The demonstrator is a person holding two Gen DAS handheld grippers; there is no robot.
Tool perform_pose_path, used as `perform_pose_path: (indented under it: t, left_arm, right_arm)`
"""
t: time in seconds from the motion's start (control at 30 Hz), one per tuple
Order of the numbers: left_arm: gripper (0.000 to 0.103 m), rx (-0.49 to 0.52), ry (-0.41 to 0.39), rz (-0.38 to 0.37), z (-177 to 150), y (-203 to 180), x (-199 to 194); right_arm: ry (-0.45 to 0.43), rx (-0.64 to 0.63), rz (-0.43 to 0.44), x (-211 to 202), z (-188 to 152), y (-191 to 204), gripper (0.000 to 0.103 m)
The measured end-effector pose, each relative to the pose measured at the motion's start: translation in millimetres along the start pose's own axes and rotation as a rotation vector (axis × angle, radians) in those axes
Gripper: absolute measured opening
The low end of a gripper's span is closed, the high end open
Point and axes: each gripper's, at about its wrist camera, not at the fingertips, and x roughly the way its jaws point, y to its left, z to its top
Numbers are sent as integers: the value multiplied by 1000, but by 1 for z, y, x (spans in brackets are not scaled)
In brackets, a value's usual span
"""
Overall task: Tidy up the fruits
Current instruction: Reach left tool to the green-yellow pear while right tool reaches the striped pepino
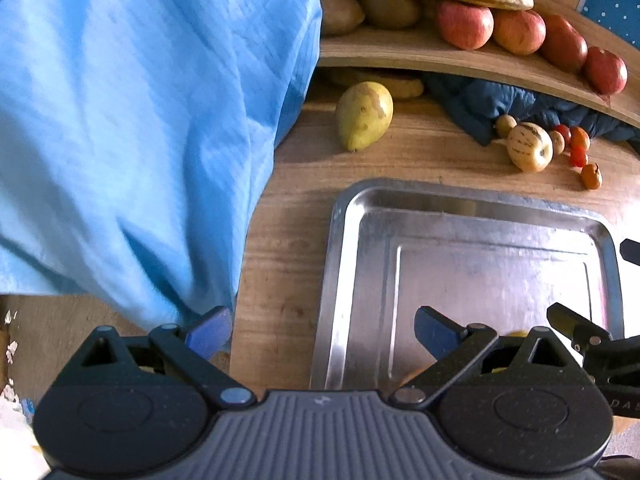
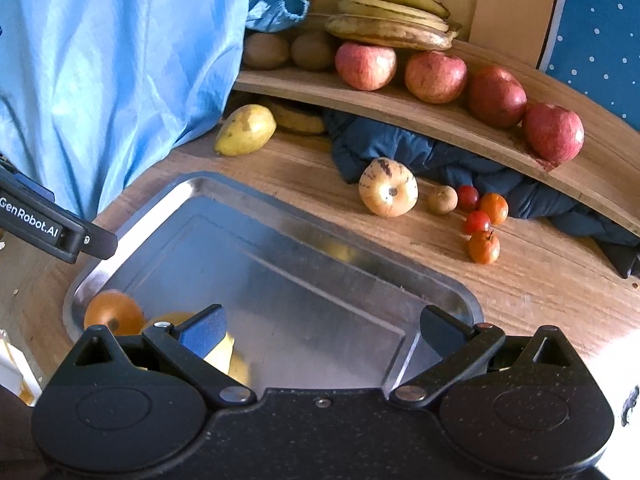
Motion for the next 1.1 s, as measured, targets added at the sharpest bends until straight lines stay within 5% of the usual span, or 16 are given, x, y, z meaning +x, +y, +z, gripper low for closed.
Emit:
perform_pose_path:
  t: [1.1]
  left_arm:
    - [102,135,-31,-101,94,-14,62]
  right_arm:
    - [3,175,-98,48,36,-9,102]
